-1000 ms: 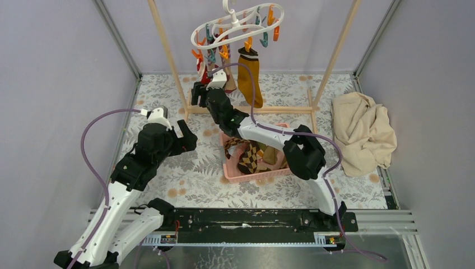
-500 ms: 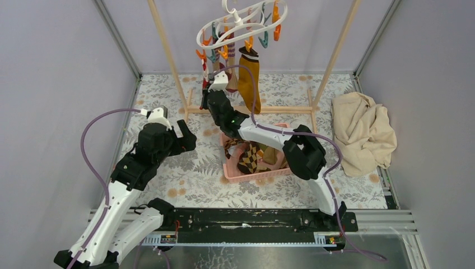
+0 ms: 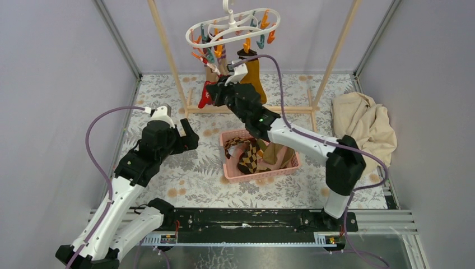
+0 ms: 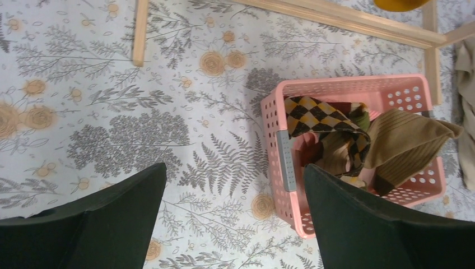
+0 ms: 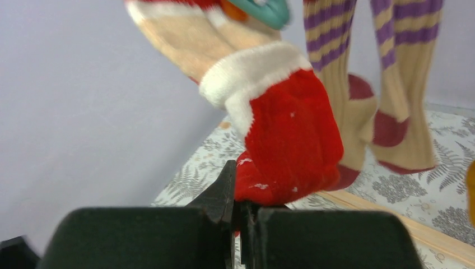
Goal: Remove the socks clipped to the hanger
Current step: Remove the sock from the hanger.
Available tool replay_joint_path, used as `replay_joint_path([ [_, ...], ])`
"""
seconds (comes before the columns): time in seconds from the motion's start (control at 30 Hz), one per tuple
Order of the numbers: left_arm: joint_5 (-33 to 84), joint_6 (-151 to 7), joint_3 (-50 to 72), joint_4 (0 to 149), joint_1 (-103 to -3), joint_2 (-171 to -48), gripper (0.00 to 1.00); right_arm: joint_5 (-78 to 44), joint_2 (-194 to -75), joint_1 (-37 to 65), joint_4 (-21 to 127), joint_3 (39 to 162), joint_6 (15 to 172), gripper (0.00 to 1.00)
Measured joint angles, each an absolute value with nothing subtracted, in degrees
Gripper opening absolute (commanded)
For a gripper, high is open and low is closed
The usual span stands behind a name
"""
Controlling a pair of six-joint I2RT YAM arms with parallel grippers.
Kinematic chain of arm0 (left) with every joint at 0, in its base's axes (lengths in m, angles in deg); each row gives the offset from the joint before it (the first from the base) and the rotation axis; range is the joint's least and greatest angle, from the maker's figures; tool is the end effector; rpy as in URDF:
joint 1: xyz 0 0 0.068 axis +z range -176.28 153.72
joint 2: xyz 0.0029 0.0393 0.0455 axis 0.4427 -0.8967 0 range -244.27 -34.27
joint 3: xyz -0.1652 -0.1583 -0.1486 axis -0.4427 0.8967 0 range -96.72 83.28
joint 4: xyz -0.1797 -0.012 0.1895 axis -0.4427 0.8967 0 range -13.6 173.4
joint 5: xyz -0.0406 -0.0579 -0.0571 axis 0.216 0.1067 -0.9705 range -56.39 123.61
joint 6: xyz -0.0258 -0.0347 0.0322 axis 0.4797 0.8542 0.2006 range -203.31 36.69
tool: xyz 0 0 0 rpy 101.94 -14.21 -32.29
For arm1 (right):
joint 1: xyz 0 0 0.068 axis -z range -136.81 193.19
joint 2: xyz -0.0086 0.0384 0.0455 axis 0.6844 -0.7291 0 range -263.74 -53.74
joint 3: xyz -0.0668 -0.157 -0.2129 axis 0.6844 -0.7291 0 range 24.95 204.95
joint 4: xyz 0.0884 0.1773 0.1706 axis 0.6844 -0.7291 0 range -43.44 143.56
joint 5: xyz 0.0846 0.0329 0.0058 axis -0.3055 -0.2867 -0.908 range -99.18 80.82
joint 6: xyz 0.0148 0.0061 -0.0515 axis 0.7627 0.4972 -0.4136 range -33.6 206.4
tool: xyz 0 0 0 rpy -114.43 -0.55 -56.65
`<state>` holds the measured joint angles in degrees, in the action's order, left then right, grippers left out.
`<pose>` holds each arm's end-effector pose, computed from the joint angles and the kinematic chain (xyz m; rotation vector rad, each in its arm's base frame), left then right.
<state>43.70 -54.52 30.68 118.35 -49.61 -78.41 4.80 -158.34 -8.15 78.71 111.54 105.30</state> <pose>0.1447 -0.0557 0.3325 -0.2054 2.1550 -0.3390 0.2853 0.3428 0.3639 -0.2172 1.4876 0.8214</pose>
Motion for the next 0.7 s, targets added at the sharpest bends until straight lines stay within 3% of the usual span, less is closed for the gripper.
replay_joint_path([
  [0.7, 25.3, -53.1, 31.2, 101.4, -49.5, -78.4, 0.99, -18.3, -136.9, 2.4, 75.7, 92.7, 119.5, 0.0],
])
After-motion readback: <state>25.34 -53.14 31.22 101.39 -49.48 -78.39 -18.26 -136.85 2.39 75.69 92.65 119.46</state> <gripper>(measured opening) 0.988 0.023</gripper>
